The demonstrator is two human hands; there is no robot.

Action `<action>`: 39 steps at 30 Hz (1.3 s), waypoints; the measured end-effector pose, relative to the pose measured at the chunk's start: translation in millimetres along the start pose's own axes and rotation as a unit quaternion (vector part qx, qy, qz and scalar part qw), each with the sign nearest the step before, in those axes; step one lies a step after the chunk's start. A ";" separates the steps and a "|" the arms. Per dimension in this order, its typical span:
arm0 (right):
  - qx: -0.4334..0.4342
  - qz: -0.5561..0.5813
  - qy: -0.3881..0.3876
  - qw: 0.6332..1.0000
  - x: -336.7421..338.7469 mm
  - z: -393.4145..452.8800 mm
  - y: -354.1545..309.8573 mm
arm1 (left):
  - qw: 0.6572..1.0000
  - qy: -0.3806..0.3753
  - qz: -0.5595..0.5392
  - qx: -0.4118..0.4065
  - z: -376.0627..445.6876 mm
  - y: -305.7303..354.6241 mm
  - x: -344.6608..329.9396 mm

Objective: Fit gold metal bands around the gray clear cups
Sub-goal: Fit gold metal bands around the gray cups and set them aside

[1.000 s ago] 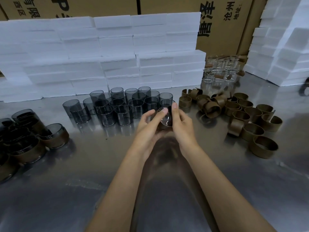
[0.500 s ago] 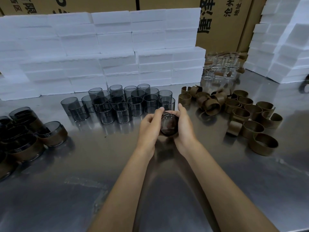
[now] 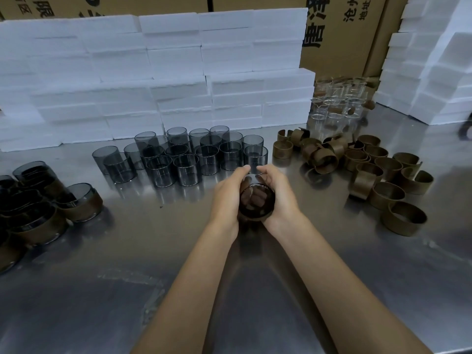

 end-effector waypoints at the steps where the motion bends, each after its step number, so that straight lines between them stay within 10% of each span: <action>1: 0.000 0.002 0.004 1.000 0.4 0.4 0.7 | 1.000 0.010 0.004 -0.004 0.0 0.2 0.1; 17: 0.022 -0.035 0.020 0.999 3.0 7.5 -4.8 | 1.000 0.016 0.000 0.006 -4.8 0.4 -1.4; 39: 0.156 -0.099 -0.033 0.982 -8.0 0.3 -12.1 | 0.980 0.058 0.032 -0.186 -6.6 19.7 2.6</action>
Point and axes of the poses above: each hand's wrist, its own z-axis towards the middle knuckle, its own x-axis out of the back of the hand, y = z × x, the point moved 3 cm from there along z, towards the middle knuckle, and after that the axes turned 7 degrees about y, right-handed, at the moved point
